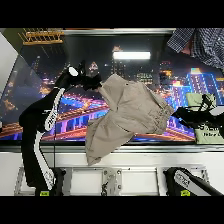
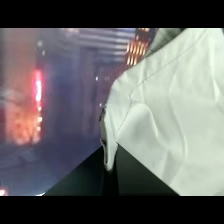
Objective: Fold the clothes and pants, and hang the long-sleeved shirts on hangers.
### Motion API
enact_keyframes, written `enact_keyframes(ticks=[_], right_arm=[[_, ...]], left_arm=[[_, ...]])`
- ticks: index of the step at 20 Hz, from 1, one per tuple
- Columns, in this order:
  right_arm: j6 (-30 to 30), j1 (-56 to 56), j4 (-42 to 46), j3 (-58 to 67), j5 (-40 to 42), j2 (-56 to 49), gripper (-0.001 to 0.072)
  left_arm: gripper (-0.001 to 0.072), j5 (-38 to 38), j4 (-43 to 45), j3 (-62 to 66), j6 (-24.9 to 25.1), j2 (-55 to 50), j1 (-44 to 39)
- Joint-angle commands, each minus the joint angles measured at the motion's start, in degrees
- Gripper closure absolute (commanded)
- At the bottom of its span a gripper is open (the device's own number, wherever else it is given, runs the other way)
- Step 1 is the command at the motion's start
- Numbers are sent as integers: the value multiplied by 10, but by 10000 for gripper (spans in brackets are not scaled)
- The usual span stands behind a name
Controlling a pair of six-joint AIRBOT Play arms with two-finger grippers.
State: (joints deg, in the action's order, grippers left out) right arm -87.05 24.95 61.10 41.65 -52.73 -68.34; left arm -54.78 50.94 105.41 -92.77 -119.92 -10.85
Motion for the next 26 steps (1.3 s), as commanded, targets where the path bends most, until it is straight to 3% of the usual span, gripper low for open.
enact_keyframes(ticks=[1,5,6,8,9,13,18,23,26], right_arm=[[110,-5,-150,-8,89,-89,170],[205,-59,-282,-7,116,-150,189],[223,-70,-301,-6,124,-154,277],[259,-92,-323,1,140,-151,616],[274,-99,-324,11,137,-143,689],[278,-101,-277,101,97,-41,690],[231,-101,-180,266,-13,135,691],[214,-101,-169,297,-33,276,691],[172,-101,-111,297,-95,323,691]], left_arm=[[701,-3,0,22,-1,0,4],[701,-9,0,31,-1,0,4],[701,-13,0,31,-1,0,4],[701,-24,1,31,-1,3,4],[701,-30,1,31,0,10,7],[702,-17,0,31,37,115,39],[701,-13,2,31,112,359,85],[702,-26,5,31,114,559,105],[701,-43,5,31,114,635,105]])
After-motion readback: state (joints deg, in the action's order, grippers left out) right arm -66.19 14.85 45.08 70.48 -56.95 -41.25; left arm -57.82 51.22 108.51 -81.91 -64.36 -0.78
